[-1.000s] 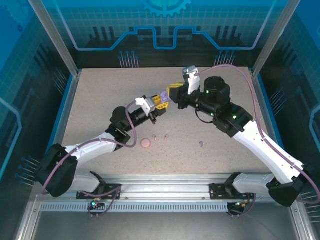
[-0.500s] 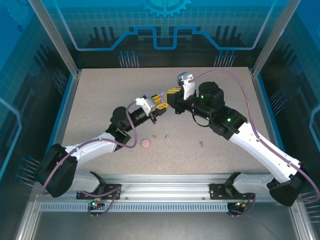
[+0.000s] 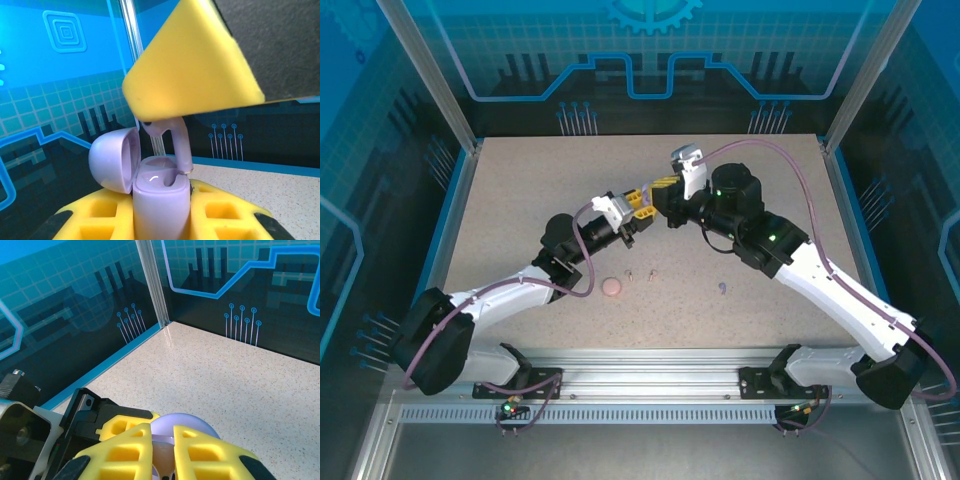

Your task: Insert the wireless bluetooth earbuds into the charging case

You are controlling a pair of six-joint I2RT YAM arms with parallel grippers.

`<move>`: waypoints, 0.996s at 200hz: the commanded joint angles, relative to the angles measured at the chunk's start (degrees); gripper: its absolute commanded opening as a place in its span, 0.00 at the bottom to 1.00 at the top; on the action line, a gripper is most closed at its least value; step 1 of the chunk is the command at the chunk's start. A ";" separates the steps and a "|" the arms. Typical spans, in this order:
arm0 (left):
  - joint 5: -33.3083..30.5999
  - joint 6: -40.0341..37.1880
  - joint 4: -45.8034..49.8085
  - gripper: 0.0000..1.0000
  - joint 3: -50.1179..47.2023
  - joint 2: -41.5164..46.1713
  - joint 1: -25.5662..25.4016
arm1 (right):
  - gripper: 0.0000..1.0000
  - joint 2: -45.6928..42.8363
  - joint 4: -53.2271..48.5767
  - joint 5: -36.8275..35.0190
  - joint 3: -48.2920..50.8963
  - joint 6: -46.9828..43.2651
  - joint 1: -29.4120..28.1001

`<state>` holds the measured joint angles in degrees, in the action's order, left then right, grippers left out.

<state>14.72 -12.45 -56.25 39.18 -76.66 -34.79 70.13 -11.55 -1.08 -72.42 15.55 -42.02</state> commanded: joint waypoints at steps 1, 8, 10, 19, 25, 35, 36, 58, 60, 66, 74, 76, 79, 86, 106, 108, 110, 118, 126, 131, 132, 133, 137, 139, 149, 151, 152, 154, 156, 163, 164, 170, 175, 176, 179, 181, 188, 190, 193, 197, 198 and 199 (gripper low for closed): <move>-1.07 -1.50 -1.25 0.00 1.87 1.76 -0.54 | 0.14 -0.19 1.88 -0.96 1.13 -0.61 -0.44; -1.02 -1.64 -1.10 0.00 1.91 1.78 -0.54 | 0.14 -0.21 1.88 -1.13 1.31 -0.61 -0.40; -1.08 -1.64 -1.07 0.00 1.92 1.82 -0.52 | 0.14 -0.24 1.93 -1.16 1.40 -0.61 -0.42; -1.09 -1.77 -0.99 0.00 1.92 1.85 -0.46 | 0.14 -0.27 1.92 -1.11 1.52 -0.61 -0.34; -1.14 -1.71 -1.02 0.00 2.00 1.94 -0.49 | 0.14 -0.28 1.88 -1.12 1.57 -0.69 -0.24; -1.13 -1.80 -1.03 0.00 2.02 1.96 -0.46 | 0.14 -0.27 1.83 -1.14 1.58 -0.76 -0.25; -1.12 -1.79 -1.00 0.00 2.03 1.96 -0.46 | 0.14 -0.26 1.81 -1.13 1.58 -0.82 -0.25; -1.27 -1.81 -0.93 0.00 2.06 2.00 -0.47 | 0.13 -0.37 1.58 -1.85 1.67 -1.31 -0.10; -1.25 -1.73 -1.02 0.00 2.16 2.01 -0.51 | 0.13 -0.37 1.54 -1.96 1.67 -1.31 -0.13; -1.14 -1.75 -0.95 0.00 2.21 2.02 -0.46 | 0.13 -0.40 1.55 -1.99 1.75 -1.44 -0.09; -1.19 -1.63 -0.90 0.00 2.21 2.04 -0.53 | 0.13 -0.31 1.49 -2.12 1.67 -1.57 -0.08; -1.14 -1.64 -0.88 0.00 2.19 2.04 -0.48 | 0.13 -0.33 1.45 -2.16 1.63 -1.55 -0.08; -1.08 -1.64 -0.95 0.00 2.25 2.03 -0.47 | 0.13 -0.29 1.49 -2.31 1.61 -1.57 -0.10; -1.10 -1.67 -0.80 0.00 2.27 2.04 -0.51 | 0.13 -0.28 1.58 -2.52 1.60 -1.58 -0.08; -0.90 -1.66 -0.46 0.00 2.43 2.03 -0.49 | 0.13 0.14 1.80 -2.21 1.33 -1.49 -0.06; -0.85 -1.63 -0.47 0.00 2.40 2.04 -0.51 | 0.13 0.19 1.84 -2.18 1.26 -1.49 -0.05; -0.84 -1.64 -0.40 0.00 2.40 2.04 -0.54 | 0.13 0.25 1.87 -2.17 1.19 -1.42 -0.07; -0.83 -1.63 -0.26 0.00 2.41 2.04 -0.62 | 0.13 0.42 1.96 -2.02 0.99 -1.31 -0.06; -0.83 -1.67 -0.05 0.00 2.32 2.04 -0.62 | 0.13 0.47 2.06 -1.75 0.67 -1.29 -0.01; -0.83 -1.67 -0.02 0.00 2.39 2.04 -0.60 | 0.13 0.53 2.15 -1.62 0.59 -1.16 -0.06; -0.79 -1.69 0.03 0.00 2.39 2.04 -0.62 | 0.13 0.53 2.15 -1.63 0.51 -1.11 -0.03; -0.77 -1.69 0.01 0.00 2.39 2.04 -0.63 | 0.13 0.53 2.15 -1.59 0.48 -1.12 -0.01; -0.83 -1.70 0.08 0.00 2.29 2.04 -0.60 | 0.13 0.54 2.22 -1.49 0.38 -1.07 -0.03; -0.77 -1.59 0.09 0.00 2.30 2.04 -0.60 | 0.13 0.54 2.28 -1.47 0.31 -1.05 -0.07; -0.83 -1.67 0.17 0.00 2.17 2.08 -0.67 | 0.13 0.44 2.39 -1.16 -0.03 -0.96 -0.06; -0.79 -1.63 0.24 0.00 2.14 2.12 -0.71 | 0.13 0.38 2.40 -1.13 -0.12 -0.92 -0.03; -0.77 -1.62 0.25 0.00 2.18 2.13 -0.72 | 0.13 0.37 2.41 -1.12 -0.10 -0.90 -0.06; -0.82 -1.66 0.26 0.00 2.14 2.09 -0.65 | 0.13 0.38 2.41 -1.12 -0.16 -0.86 -0.07; -0.83 -1.69 0.26 0.00 2.16 2.12 -0.71 | 0.13 0.32 2.39 -1.09 -0.21 -0.87 -0.08; -0.87 -1.55 0.26 0.00 2.18 2.11 -0.68 | 0.13 0.28 2.56 -0.98 -0.34 -0.70 -0.08; -0.89 -1.54 0.22 0.00 2.20 2.12 -0.70 | 0.13 0.28 2.58 -0.98 -0.39 -0.70 -0.08; -0.88 -1.55 0.24 0.00 2.16 2.12 -0.65 | 0.13 0.16 2.74 -1.00 -0.50 -0.62 -0.07; -0.92 -1.53 0.22 0.00 2.15 2.07 -0.67 | 0.13 0.03 2.89 -0.94 -0.53 -0.57 -0.08; -0.92 -1.57 0.20 0.00 2.18 2.10 -0.65 | 0.13 0.06 2.91 -0.94 -0.53 -0.54 -0.08; -0.92 -1.53 0.19 0.00 2.15 2.12 -0.71 | 0.13 0.02 2.89 -0.85 -0.57 -0.50 -0.01; -0.86 -1.53 0.24 0.00 2.20 2.13 -0.72 | 0.13 0.01 2.93 -0.79 -0.60 -0.52 -0.06; -0.88 -1.55 0.26 0.00 2.18 2.08 -0.64 | 0.13 -0.12 3.17 -0.85 -0.53 -0.37 -0.04; -0.87 -1.56 0.26 0.00 2.19 2.07 -0.64 | 0.13 -0.16 3.19 -0.85 -0.53 -0.40 0.00; -0.86 -1.55 0.26 0.00 2.20 2.11 -0.65 | 0.13 -0.17 3.20 -0.85 -0.53 -0.35 -0.07; -0.92 -1.54 0.28 0.00 2.21 2.09 -0.66 | 0.13 -0.17 3.20 -0.80 -0.48 -0.35 -0.02; -0.92 -1.58 0.27 0.00 2.17 2.11 -0.65 | 0.13 -0.17 3.20 -0.78 -0.50 -0.35 -0.05; -0.92 -1.60 0.27 0.00 2.24 2.12 -0.68 | 0.13 -0.17 3.20 -0.77 -0.52 -0.30 -0.02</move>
<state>14.13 -12.64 -54.37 39.42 -76.34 -34.79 70.15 -10.66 -2.50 -71.55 14.96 -41.98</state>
